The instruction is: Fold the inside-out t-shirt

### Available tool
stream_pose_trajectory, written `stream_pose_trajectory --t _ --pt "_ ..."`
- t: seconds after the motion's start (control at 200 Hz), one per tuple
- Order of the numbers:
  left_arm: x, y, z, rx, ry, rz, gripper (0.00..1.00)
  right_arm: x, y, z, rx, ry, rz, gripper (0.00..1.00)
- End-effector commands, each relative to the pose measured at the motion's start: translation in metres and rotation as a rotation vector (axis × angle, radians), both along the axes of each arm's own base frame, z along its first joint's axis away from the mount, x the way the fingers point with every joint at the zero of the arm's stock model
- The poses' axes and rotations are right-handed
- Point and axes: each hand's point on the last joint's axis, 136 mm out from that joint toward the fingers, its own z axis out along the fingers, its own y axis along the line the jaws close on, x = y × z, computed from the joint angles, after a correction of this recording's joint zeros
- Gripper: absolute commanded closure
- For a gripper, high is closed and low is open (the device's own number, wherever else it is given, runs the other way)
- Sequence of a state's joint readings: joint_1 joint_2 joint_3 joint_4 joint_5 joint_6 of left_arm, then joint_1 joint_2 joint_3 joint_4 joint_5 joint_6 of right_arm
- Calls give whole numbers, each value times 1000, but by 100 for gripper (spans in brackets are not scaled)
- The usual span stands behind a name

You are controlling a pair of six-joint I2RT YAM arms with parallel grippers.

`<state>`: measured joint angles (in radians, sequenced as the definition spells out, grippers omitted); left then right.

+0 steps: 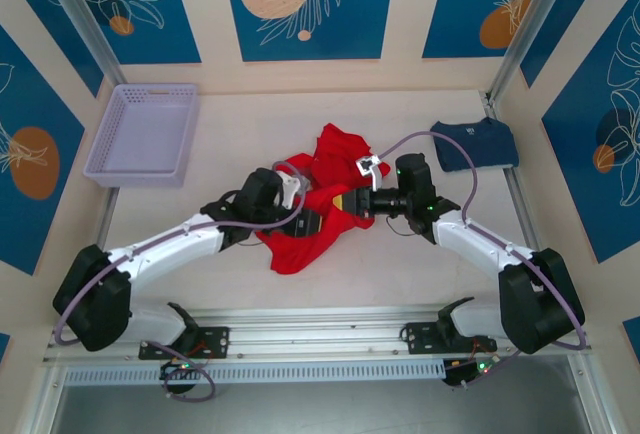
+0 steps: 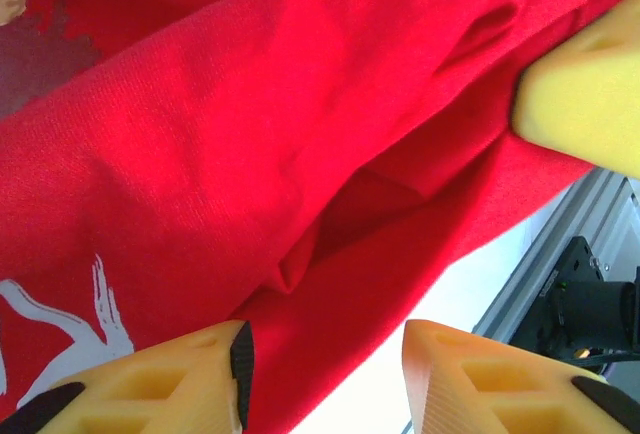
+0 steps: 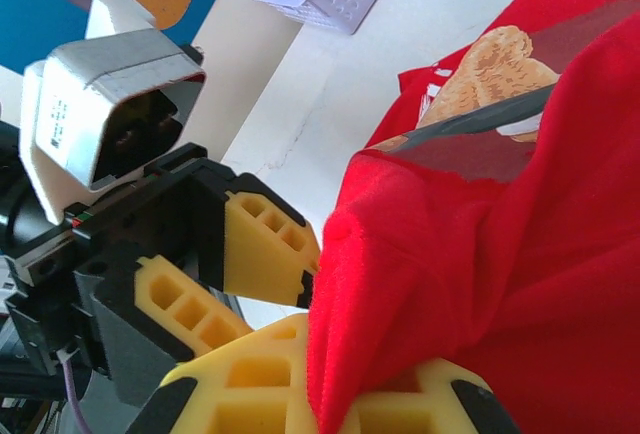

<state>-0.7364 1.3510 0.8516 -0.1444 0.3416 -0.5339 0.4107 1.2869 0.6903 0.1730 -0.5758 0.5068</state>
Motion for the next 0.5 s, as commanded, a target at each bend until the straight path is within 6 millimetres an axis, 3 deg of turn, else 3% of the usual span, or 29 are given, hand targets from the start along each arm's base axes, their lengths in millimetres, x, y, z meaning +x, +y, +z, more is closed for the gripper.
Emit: stream_pose_trajectory --t 0.0,0.245,0.495 --pt "1 -11 5 -48 8 -7 58 -3 -3 4 13 -10 -2 100" --pt "7 -15 -13 -15 46 8 60 -2 -5 5 13 -13 -9 100" --pt "19 -16 -16 12 13 29 69 -2 -6 4 11 -13 -13 100"
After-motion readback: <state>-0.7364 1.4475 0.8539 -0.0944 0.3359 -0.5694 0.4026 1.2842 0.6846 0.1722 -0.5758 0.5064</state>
